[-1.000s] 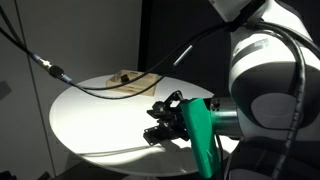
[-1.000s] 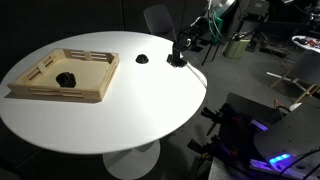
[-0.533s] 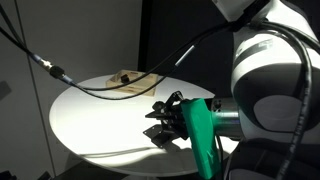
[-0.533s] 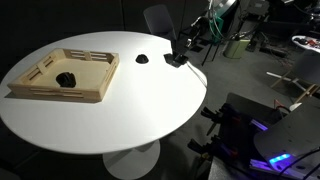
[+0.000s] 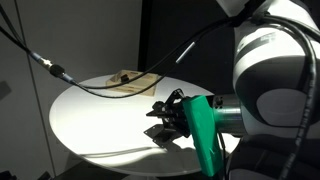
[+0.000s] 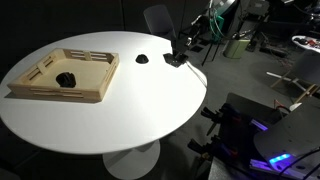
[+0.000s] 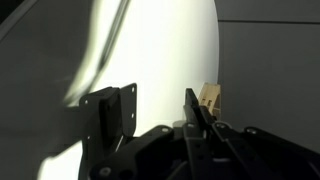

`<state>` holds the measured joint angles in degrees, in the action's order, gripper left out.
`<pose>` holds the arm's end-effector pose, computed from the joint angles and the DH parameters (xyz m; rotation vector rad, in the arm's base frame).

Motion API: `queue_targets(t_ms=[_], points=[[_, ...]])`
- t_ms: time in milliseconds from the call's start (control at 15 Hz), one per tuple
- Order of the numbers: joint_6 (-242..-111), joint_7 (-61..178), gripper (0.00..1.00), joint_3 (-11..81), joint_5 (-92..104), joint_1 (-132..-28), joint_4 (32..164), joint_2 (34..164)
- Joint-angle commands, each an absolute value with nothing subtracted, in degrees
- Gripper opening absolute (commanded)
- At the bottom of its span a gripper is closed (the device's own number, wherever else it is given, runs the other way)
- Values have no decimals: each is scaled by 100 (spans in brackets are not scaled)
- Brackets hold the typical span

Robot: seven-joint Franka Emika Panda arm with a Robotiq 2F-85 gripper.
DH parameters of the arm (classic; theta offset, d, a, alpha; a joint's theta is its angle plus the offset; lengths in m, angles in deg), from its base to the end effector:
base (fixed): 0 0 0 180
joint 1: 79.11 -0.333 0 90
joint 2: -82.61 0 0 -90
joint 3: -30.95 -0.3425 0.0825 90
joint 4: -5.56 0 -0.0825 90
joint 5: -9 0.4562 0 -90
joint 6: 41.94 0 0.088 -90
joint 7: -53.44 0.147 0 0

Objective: Pick up the rightmost black object and flip it to the left, put the black object back onto the table

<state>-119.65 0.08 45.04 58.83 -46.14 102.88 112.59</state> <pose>0.5301 -0.3706 0.2549 -2.0547 0.1220 -0.0792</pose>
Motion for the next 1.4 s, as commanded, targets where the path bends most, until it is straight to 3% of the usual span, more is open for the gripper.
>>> queue_targets(t_ms=[0, 1333], points=[[-12063, -39, 2, 4601, 5532, -4747, 10242, 10935], [-14958, 186, 2, 4484, 1502, -5951, 11063, 9357]])
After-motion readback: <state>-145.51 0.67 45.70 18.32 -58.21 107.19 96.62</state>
